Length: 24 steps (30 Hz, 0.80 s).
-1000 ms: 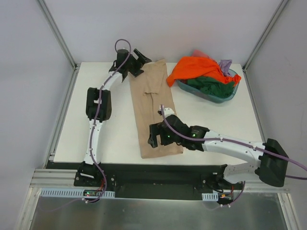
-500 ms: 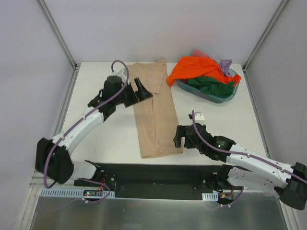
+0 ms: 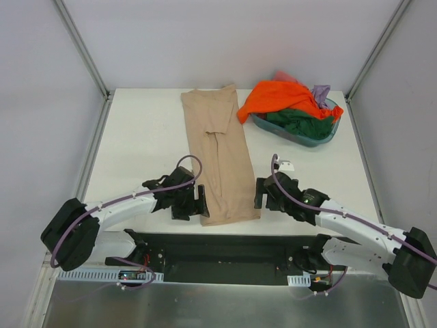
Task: Fold and stack the t-shirts
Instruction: Grab the bottom of the folded rectangular tshirt with both arms
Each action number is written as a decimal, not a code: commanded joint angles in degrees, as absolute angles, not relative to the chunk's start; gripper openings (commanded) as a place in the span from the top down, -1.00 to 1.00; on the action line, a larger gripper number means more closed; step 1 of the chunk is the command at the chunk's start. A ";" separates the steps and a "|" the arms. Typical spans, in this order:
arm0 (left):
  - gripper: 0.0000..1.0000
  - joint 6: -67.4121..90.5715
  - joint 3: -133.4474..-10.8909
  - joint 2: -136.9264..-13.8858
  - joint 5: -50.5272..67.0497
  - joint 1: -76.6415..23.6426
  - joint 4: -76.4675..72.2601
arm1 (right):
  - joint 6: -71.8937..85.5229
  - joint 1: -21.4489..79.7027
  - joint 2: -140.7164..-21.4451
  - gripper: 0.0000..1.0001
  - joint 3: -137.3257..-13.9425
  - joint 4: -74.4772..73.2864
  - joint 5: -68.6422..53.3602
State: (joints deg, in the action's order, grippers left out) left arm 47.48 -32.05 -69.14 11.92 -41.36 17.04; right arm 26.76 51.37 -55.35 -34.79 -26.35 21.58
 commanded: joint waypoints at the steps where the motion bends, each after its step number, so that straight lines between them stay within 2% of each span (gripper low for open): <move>1: -0.55 49.04 -33.66 -73.91 13.88 -43.59 18.46 | 27.42 50.36 -58.09 -0.92 -35.42 -27.16 18.55; 5: -0.45 49.75 -34.36 -74.97 13.80 -45.70 19.25 | 28.30 50.19 -59.32 -0.92 -34.90 -27.25 17.93; 11: -0.12 49.31 -34.98 -76.11 13.80 -46.32 21.00 | 28.83 49.75 -59.15 -0.92 -34.02 -27.25 18.19; 17: 0.45 47.46 -35.86 -78.13 11.78 -47.11 24.51 | 28.39 49.31 -58.80 -0.92 -33.57 -27.25 17.67; 19: 0.55 46.67 -36.12 -79.36 11.25 -47.02 25.57 | 28.13 49.22 -58.80 -0.92 -33.31 -27.33 17.23; 23: 1.00 46.58 -36.21 -80.07 10.29 -47.02 27.16 | 27.95 49.13 -58.80 -0.96 -32.35 -26.72 15.04; 24: 1.00 46.84 -35.95 -79.89 9.67 -47.02 27.16 | 27.78 49.22 -58.54 -0.98 -32.00 -25.94 13.90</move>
State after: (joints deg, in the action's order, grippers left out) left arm 48.07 -36.01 -79.05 12.84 -46.52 22.83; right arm 27.83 49.39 -59.42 -32.84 -26.65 16.64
